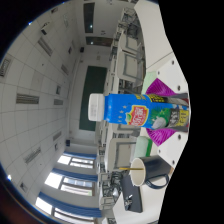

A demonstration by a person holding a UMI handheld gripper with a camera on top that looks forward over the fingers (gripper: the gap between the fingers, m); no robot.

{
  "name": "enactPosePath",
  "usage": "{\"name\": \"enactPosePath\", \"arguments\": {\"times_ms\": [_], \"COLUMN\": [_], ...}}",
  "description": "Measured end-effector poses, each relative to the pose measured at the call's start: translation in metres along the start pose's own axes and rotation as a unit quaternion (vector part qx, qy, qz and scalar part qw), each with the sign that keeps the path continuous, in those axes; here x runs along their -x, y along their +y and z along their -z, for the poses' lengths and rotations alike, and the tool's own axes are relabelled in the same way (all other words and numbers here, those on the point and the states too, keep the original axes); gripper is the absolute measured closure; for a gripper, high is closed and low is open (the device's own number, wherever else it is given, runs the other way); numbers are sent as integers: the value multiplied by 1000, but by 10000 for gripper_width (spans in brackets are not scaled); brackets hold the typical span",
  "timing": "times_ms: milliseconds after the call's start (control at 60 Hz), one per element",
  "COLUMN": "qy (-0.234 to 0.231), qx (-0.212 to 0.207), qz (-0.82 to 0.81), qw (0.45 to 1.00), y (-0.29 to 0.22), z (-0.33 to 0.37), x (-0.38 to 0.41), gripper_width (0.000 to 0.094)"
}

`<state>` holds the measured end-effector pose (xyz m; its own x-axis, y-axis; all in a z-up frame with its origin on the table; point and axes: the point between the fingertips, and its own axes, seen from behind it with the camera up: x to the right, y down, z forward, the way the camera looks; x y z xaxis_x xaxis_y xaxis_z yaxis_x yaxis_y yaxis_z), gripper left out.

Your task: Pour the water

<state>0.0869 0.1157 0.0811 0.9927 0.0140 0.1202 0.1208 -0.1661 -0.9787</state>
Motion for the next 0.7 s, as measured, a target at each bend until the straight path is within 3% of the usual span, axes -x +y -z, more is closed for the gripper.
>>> {"name": "enactPosePath", "arguments": {"times_ms": [183, 300, 350, 367, 400, 533, 700], "qy": [-2, -3, -10, -11, -14, 2, -12], "qx": [6, 33, 47, 47, 44, 50, 44], "qz": [-27, -16, -11, -11, -12, -15, -13], "qw": [1000, 999, 999, 999, 999, 999, 999], "y": [-5, 2, 9, 8, 6, 9, -2], "z": [12, 5, 5, 5, 7, 38, 135], "x": [-23, -19, -11, -8, -3, 8, 33], "gripper_width": [556, 300, 91, 69, 102, 79, 78]}}
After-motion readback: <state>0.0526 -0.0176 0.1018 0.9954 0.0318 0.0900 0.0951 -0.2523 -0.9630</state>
